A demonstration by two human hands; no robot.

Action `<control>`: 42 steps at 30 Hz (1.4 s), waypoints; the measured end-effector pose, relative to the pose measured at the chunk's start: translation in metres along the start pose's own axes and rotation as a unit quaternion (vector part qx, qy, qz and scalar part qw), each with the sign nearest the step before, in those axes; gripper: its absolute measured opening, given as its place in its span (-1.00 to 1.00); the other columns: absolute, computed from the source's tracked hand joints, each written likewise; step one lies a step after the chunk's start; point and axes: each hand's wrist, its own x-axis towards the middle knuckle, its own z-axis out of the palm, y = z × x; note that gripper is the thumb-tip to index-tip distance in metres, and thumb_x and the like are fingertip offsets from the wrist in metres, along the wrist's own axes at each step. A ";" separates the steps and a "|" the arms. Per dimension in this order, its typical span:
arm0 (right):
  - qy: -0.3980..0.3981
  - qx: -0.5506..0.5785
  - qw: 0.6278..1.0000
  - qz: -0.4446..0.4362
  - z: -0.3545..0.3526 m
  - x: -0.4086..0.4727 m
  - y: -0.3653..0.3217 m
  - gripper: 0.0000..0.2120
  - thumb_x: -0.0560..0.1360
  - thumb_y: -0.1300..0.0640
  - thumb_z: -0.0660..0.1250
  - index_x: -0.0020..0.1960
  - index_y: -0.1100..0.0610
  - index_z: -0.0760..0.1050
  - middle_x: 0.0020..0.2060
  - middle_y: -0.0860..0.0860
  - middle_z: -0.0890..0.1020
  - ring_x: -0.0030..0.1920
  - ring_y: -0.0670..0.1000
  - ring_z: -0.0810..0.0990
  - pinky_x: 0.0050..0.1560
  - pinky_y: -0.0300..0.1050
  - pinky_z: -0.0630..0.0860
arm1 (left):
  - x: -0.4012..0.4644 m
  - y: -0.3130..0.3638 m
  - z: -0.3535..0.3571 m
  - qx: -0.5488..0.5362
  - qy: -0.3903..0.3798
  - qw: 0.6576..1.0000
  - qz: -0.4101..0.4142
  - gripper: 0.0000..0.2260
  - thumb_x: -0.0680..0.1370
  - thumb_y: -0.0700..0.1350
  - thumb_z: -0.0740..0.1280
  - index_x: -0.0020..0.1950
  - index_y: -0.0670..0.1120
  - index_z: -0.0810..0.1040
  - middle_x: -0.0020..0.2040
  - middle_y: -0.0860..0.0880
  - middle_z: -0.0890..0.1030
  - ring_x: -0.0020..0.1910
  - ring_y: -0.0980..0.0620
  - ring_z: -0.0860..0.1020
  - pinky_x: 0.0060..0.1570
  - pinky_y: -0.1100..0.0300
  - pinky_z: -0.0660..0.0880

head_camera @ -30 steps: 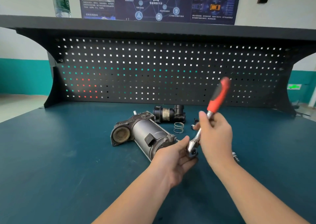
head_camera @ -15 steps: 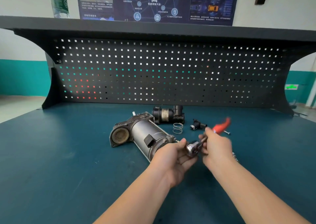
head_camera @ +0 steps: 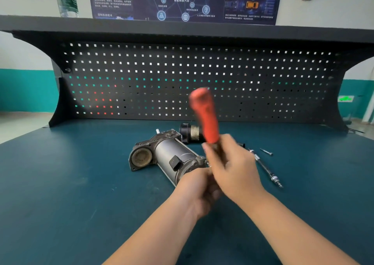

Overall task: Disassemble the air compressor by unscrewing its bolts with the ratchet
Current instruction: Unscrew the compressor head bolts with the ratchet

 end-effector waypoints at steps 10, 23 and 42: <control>0.190 0.352 0.650 0.646 0.004 -0.002 0.038 -0.76 0.59 0.22 0.21 -0.25 0.18 0.36 -0.42 0.07 0.49 -0.73 -0.16 0.30 -0.70 -0.38 0.16 | 0.000 -0.001 0.006 -0.009 0.030 0.999 -0.009 -0.91 0.56 -0.25 0.29 -0.12 -0.25 0.52 -0.29 -0.18 0.65 -0.32 -0.05 0.61 -0.32 0.15 0.60; 0.055 0.057 0.991 0.104 0.000 -0.002 0.003 -0.82 0.51 -0.01 0.27 -0.22 0.03 0.43 -0.47 -0.06 0.48 -0.44 -0.06 0.44 -0.37 -0.23 0.39 | 0.002 0.000 -0.001 -0.012 0.002 1.000 -0.006 -0.84 0.55 -0.32 0.21 -0.13 -0.23 0.57 -0.31 -0.12 0.59 -0.37 0.02 0.56 -0.48 0.25 0.55; 0.010 -0.014 1.000 -0.025 -0.003 0.010 -0.001 -0.80 0.52 0.05 0.28 -0.24 0.12 0.45 -0.47 -0.10 0.45 -0.40 -0.06 0.40 -0.37 -0.27 0.34 | 0.001 0.001 0.001 0.012 0.001 1.000 0.007 -0.89 0.55 -0.26 0.25 -0.13 -0.20 0.56 -0.27 -0.12 0.60 -0.29 -0.01 0.56 -0.30 0.21 0.60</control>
